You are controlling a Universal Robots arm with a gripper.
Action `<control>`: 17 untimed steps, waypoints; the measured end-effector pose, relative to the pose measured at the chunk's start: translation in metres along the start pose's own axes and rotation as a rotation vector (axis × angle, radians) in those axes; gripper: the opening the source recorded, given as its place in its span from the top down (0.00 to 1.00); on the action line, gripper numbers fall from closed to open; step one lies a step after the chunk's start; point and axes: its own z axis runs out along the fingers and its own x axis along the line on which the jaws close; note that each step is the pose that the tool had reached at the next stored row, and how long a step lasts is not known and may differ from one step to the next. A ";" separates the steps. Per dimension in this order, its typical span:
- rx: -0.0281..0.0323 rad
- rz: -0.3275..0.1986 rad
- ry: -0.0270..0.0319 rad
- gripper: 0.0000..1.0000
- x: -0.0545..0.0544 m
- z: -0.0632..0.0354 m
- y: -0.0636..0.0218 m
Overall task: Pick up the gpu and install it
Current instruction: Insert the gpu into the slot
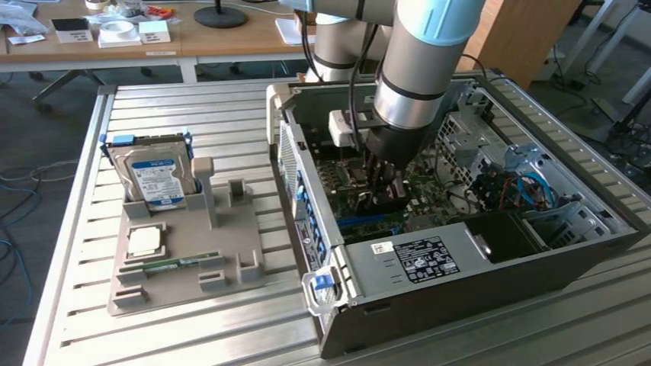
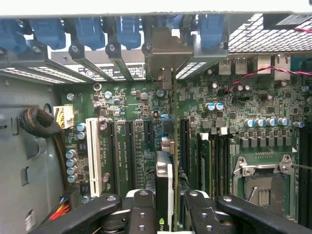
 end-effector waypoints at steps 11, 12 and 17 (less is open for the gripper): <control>0.0001 0.000 0.0001 0.73 0.000 0.0038 0.0009; 0.0000 0.000 0.0001 0.73 0.000 0.0039 0.0010; 0.0001 0.000 0.0000 0.73 0.000 0.0074 0.0013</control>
